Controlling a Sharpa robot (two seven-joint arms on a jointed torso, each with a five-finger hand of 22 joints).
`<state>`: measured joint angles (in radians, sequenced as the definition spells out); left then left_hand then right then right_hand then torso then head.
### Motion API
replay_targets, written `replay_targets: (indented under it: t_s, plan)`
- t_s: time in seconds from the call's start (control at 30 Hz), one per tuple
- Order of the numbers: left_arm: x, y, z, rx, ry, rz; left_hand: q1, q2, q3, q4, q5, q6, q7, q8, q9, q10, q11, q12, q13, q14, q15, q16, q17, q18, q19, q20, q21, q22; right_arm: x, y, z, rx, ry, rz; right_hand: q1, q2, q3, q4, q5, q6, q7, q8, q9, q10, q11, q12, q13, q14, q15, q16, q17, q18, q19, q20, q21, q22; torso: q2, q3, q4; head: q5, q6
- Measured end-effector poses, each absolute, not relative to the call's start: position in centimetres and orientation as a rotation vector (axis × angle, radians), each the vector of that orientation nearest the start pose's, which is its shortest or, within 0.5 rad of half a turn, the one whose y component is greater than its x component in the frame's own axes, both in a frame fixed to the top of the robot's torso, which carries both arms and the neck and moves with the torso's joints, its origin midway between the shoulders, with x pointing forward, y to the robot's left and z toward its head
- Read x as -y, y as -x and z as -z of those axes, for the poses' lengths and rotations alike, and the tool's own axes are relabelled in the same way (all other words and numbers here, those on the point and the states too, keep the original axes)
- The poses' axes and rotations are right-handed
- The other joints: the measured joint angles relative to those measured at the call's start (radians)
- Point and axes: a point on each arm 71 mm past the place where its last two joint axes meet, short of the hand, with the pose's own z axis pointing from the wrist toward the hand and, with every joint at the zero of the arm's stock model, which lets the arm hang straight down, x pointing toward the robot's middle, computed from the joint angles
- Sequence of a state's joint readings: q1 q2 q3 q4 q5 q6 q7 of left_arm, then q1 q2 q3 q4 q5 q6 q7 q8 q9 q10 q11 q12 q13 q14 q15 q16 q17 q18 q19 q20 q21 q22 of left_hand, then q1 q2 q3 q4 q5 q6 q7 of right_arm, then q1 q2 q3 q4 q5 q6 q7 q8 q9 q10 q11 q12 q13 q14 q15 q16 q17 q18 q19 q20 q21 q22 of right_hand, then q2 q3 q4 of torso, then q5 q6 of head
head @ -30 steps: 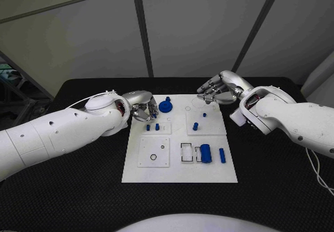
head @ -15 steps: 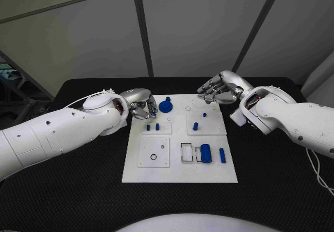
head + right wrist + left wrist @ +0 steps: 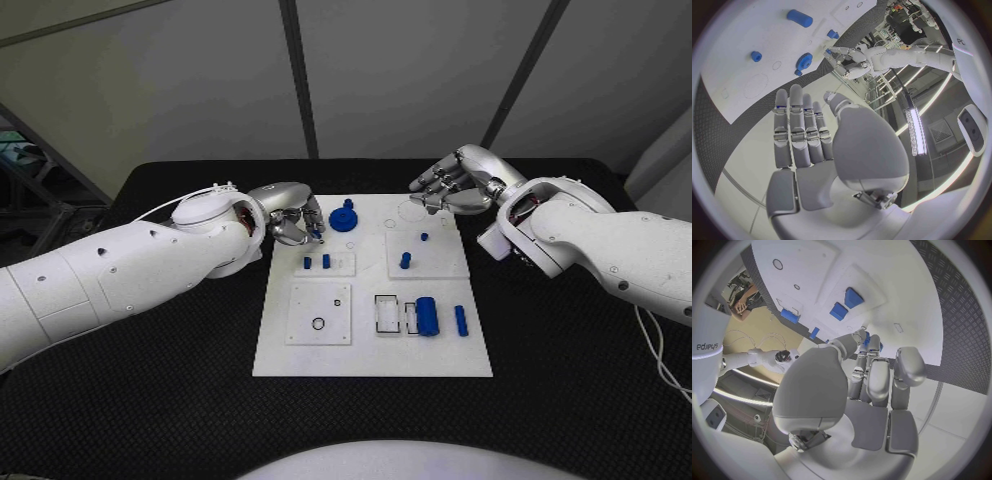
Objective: Assemble the parts on the task board
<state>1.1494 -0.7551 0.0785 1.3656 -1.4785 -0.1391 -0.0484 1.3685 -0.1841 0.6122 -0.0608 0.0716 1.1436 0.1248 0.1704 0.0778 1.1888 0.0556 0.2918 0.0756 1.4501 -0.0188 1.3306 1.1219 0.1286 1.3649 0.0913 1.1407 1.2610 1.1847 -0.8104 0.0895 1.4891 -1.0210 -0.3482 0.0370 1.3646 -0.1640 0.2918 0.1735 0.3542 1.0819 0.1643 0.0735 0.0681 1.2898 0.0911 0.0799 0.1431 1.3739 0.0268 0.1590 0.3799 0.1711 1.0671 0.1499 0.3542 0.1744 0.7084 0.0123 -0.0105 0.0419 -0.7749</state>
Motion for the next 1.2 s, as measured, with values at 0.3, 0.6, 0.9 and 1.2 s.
replay_targets:
  t_s: [0.3,0.6,0.9,1.2]
  plan:
    - [-19.43,-51.68,18.96,-1.773,-0.186,0.643,-0.004,-0.004,-0.003,-0.003,0.000,0.000,0.000,0.000,0.000,0.000,0.000,-0.004,0.000,0.000,0.000,0.000,-0.002,0.000,0.000,0.000,-0.007,-0.002,19.59,-50.54,14.37,-1.576,-0.243,-0.992,0.000,0.000,0.000,0.000,0.000,0.000,0.000,0.000,0.000,0.000,0.000,0.000,0.000,0.000,0.000,0.000,0.000,0.000,0.000,0.000,0.000,0.000,0.000,0.0002,-0.0001,0.000,-0.002]
    - [-19.20,-51.68,19.12,-1.793,-0.195,0.645,-0.004,-0.004,-0.003,-0.003,0.000,0.000,0.000,0.000,0.000,0.000,0.000,-0.006,0.000,0.000,0.000,0.000,-0.005,0.000,0.000,0.000,-0.008,-0.003,19.58,-50.54,14.37,-1.576,-0.243,-0.993,0.000,0.000,0.000,0.000,0.000,0.000,0.000,0.000,0.000,0.000,0.000,0.000,0.001,0.000,0.000,0.000,0.000,0.000,0.000,0.000,0.000,0.000,0.001,0.0002,-0.0001,-0.001,-0.005]
    - [-19.13,-51.69,19.20,-1.806,-0.201,0.643,-0.004,-0.004,-0.003,-0.003,0.000,0.000,0.000,-0.001,0.000,0.003,0.003,-0.006,0.000,0.000,0.000,0.000,-0.006,0.000,0.000,0.000,-0.008,-0.003,19.56,-50.54,14.37,-1.576,-0.242,-0.993,0.000,0.000,0.000,0.000,0.000,0.000,0.000,0.000,0.000,0.000,0.000,0.000,0.001,0.000,0.000,0.000,0.000,0.000,0.000,0.000,0.000,0.000,0.000,-0.0004,0.0000,-0.001,-0.007]
    - [-19.09,-51.82,19.31,-1.813,-0.201,0.640,-0.016,-0.007,-0.016,-0.004,0.000,0.000,0.000,-0.001,0.000,0.003,0.003,-0.013,0.000,-0.001,0.001,-0.006,-0.012,0.000,0.000,0.000,-0.013,-0.004,19.52,-50.54,14.37,-1.576,-0.242,-0.994,0.000,0.000,0.000,0.000,0.000,0.000,0.000,0.000,0.000,0.000,0.000,0.000,0.001,0.000,0.000,0.000,0.000,0.000,0.000,0.000,0.000,0.000,0.000,-0.0004,0.0005,-0.001,-0.006]
